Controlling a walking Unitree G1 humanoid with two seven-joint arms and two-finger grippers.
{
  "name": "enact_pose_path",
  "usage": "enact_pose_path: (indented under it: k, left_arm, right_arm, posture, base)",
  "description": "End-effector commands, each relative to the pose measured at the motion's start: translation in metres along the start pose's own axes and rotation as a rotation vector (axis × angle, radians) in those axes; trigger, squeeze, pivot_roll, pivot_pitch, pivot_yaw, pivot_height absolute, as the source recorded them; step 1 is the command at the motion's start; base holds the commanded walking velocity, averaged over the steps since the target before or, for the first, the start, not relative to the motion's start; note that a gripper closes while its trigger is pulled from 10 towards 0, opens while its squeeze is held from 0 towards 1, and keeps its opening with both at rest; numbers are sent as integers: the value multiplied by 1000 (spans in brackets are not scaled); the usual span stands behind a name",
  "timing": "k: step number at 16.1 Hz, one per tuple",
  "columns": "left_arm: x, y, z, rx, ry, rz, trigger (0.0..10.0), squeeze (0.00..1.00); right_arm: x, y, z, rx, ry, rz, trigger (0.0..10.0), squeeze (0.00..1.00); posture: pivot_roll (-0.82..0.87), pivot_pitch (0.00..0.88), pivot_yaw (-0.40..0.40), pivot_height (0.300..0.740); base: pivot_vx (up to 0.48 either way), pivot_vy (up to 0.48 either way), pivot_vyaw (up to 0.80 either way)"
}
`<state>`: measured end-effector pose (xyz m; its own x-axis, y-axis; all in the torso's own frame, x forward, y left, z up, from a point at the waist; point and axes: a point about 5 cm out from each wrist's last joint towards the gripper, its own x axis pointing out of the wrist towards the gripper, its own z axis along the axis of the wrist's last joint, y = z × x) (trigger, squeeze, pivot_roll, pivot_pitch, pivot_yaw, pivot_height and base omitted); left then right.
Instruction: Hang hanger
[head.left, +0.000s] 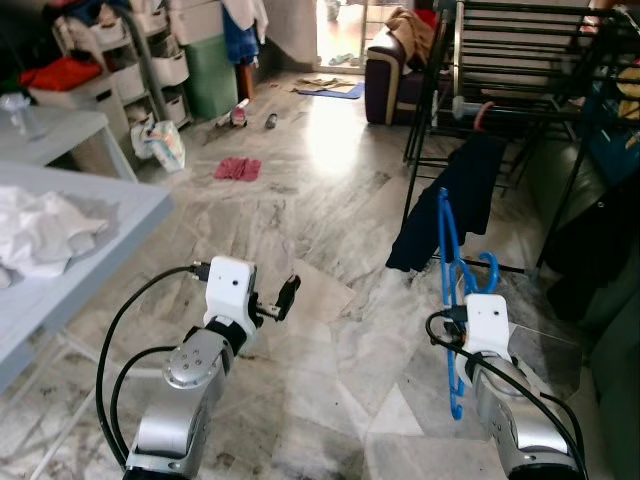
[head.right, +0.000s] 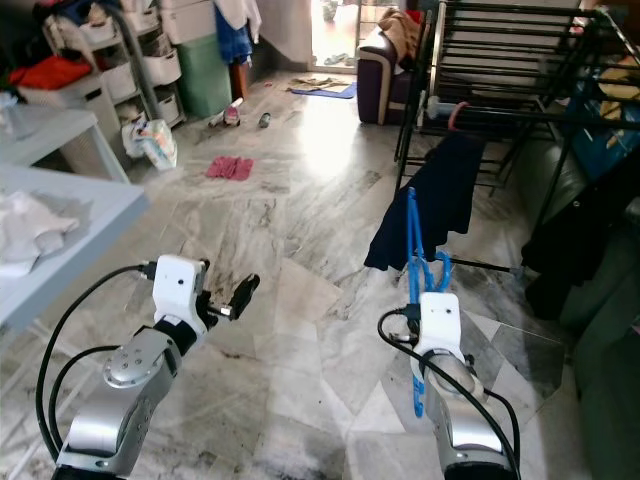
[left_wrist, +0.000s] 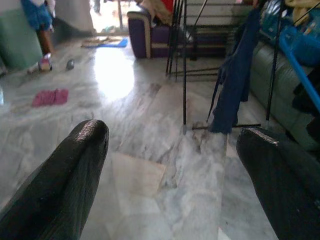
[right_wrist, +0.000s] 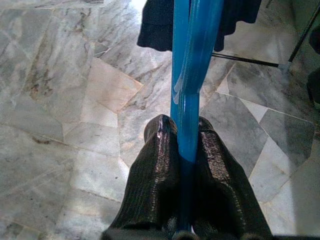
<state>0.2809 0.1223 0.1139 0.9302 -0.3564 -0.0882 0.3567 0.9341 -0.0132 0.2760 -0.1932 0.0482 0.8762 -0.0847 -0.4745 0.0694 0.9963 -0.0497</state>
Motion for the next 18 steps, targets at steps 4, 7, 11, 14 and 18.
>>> enact_pose_path:
  k: [4, 7, 11, 14, 18]
  left_arm:
    - [5, 0, 6, -18, -31, -27, 10000, 0]
    - [1, 1, 4, -64, -48, 6, 10000, 0]
    - [1, -8, 2, -62, -45, -41, 10000, 0]
    - [3, -8, 2, -60, -44, -46, 10000, 0]
    - [3, -8, 0, -50, -32, -62, 10000, 0]
  right_arm:
    - [-2, -3, 10, -25, -36, -9, 10000, 0]
    - [-4, -6, 7, -46, -22, -9, 10000, 0]
    - [-1, -5, 12, -75, -29, -2, 10000, 0]
    - [0, -2, 11, -72, -24, -1, 10000, 0]
    - [-2, 4, 6, -69, -18, 9, 10000, 0]
  posture:
    - [-9, 0, 50, 740]
    - [-18, 21, 17, 740]
    - [-16, 10, -2, 740]
    - [-10, 8, -5, 740]
    - [-12, 4, -4, 740]
  base:
    - [0, 0, -538]
    - [0, 0, -800]
    - [65, 0, -800]
    - [260, 0, -800]
    - [277, 0, -800]
